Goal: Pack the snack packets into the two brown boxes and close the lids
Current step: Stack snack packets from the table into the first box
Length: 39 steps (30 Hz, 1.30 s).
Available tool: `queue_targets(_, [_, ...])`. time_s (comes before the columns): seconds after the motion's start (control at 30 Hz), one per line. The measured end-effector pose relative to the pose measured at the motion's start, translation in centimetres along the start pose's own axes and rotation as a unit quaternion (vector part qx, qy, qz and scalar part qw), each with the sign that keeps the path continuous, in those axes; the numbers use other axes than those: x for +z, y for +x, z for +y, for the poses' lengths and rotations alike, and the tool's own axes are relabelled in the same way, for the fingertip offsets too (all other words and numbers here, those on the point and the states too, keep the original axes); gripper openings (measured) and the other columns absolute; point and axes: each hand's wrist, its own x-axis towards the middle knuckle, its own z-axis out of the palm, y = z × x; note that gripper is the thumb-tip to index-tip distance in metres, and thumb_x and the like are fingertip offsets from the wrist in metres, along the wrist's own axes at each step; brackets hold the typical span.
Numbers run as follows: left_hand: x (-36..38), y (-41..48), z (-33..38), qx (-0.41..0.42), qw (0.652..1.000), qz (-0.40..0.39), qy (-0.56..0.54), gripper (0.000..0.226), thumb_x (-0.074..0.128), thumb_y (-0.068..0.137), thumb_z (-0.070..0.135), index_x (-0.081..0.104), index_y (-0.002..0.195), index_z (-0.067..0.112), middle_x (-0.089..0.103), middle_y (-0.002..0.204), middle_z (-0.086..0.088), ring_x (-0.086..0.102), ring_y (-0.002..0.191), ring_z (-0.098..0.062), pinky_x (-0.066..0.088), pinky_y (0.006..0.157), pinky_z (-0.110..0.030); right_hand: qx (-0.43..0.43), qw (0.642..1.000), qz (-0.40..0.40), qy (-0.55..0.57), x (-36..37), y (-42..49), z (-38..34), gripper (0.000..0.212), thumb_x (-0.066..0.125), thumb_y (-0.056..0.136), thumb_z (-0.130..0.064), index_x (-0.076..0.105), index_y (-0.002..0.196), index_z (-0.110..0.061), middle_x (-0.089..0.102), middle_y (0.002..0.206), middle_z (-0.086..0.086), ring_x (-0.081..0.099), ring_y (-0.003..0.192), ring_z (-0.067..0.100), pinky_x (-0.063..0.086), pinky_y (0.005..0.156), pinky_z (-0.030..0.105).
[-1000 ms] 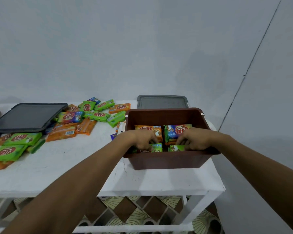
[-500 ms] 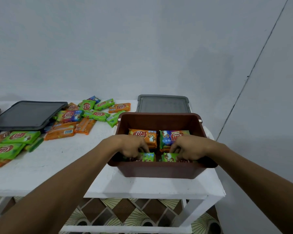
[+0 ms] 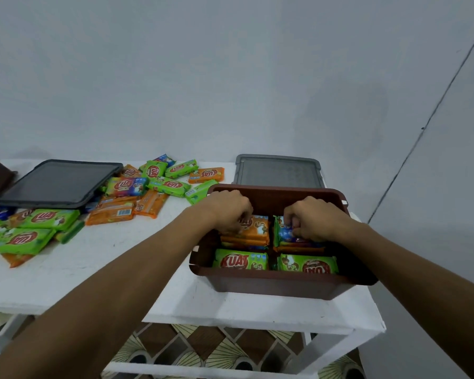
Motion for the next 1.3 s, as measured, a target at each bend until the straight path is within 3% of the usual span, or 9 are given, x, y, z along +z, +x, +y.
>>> queue_targets(0.13, [-1.0,-2.9,-5.2,-0.001,0.966,0.130,-0.224,0.019,0.070,0.087,0.016,0.068,0.106,0.012,0.069,0.103,-0.001,0.064,0.089,-0.010,0.053,0.081,-0.026,-0.058,0.994,0.049,0.074,-2.0,1.8,-2.1,0.011,0.068,0.087,-0.020,0.065,0.092,-0.030,0.065,0.076,-0.016,0.062,0.068,-0.001,0.052,0.065,0.024])
queue_targets(0.27, [0.1,-5.2,-12.1,-0.072,0.927,0.224,-0.292,0.012,0.070,0.086,0.007,0.069,0.097,0.011,0.069,0.095,0.002,0.065,0.088,-0.009,0.054,0.083,-0.026,-0.105,0.982,0.108,0.113,-4.2,5.5,-5.5,0.006,0.069,0.087,-0.020,0.068,0.089,-0.025,0.061,0.070,-0.016,0.057,0.065,0.000,0.046,0.064,0.023])
queue_targets(0.43, [2.1,-5.6,-19.5,-0.101,0.957,0.139,-0.234,0.021,0.072,0.084,0.010,0.069,0.105,0.016,0.067,0.104,0.001,0.060,0.093,-0.009,0.045,0.073,-0.013,-0.112,0.976,0.122,0.142,-5.1,11.6,-8.8,0.007,0.068,0.086,-0.013,0.072,0.091,-0.017,0.066,0.075,-0.004,0.059,0.067,0.010,0.042,0.062,0.012])
queue_targets(0.53, [3.1,-4.1,-22.4,-0.097,0.978,0.083,-0.163,0.035,0.070,0.086,0.017,0.064,0.121,0.019,0.060,0.128,0.003,0.055,0.115,-0.014,0.038,0.086,-0.016,-0.114,0.983,0.063,0.132,-4.4,16.0,-10.1,0.012,0.067,0.086,-0.011,0.072,0.096,-0.015,0.066,0.076,-0.007,0.060,0.069,0.007,0.041,0.062,0.008])
queue_targets(0.73, [6.2,-0.4,-26.0,-0.067,0.993,0.008,-0.101,0.056,0.070,0.085,0.029,0.050,0.136,0.021,0.050,0.140,-0.001,0.044,0.130,-0.022,0.038,0.106,-0.036,-0.124,0.985,-0.077,-0.087,-1.1,23.7,-11.4,0.034,0.067,0.082,-0.013,0.066,0.113,-0.026,0.061,0.118,-0.003,0.055,0.107,0.016,0.045,0.092,0.033])
queue_targets(0.97, [7.6,1.8,-28.3,-0.005,0.991,0.043,-0.123,0.045,0.078,0.076,0.038,0.053,0.110,0.021,0.056,0.113,-0.001,0.053,0.101,-0.021,0.046,0.082,-0.035,-0.190,0.951,-0.128,-0.205,0.8,27.4,-11.4,0.063,0.082,0.069,-0.018,0.050,0.123,-0.026,0.046,0.140,-0.002,0.049,0.122,0.021,0.050,0.093,0.044])
queue_targets(1.1, [7.1,2.2,-29.2,0.002,0.982,-0.002,-0.190,0.052,0.080,0.074,0.037,0.051,0.114,0.023,0.050,0.113,0.003,0.049,0.100,-0.017,0.046,0.083,-0.033,-0.216,0.944,-0.109,-0.226,1.2,28.1,-11.4,0.057,0.078,0.074,-0.030,0.048,0.122,-0.026,0.055,0.127,-0.002,0.051,0.117,0.020,0.046,0.095,0.043])
queue_targets(1.2, [6.2,1.7,-29.9,-0.010,0.972,-0.015,-0.233,0.070,0.080,0.073,0.042,0.048,0.132,0.022,0.043,0.117,0.007,0.047,0.107,-0.013,0.046,0.094,-0.032,-0.167,0.964,-0.135,-0.157,0.4,27.7,-11.7,0.044,0.069,0.083,-0.031,0.050,0.122,-0.024,0.057,0.115,-0.001,0.053,0.103,0.018,0.046,0.088,0.038])
queue_targets(1.3, [5.4,1.1,-30.5,-0.038,0.968,-0.028,-0.245,0.071,0.083,0.069,0.042,0.053,0.128,0.017,0.048,0.113,0.004,0.053,0.101,-0.016,0.050,0.090,-0.032,-0.123,0.982,-0.128,-0.069,-0.4,27.5,-11.8,0.031,0.056,0.092,-0.026,0.054,0.122,-0.022,0.055,0.103,-0.003,0.049,0.092,0.015,0.039,0.077,0.031])
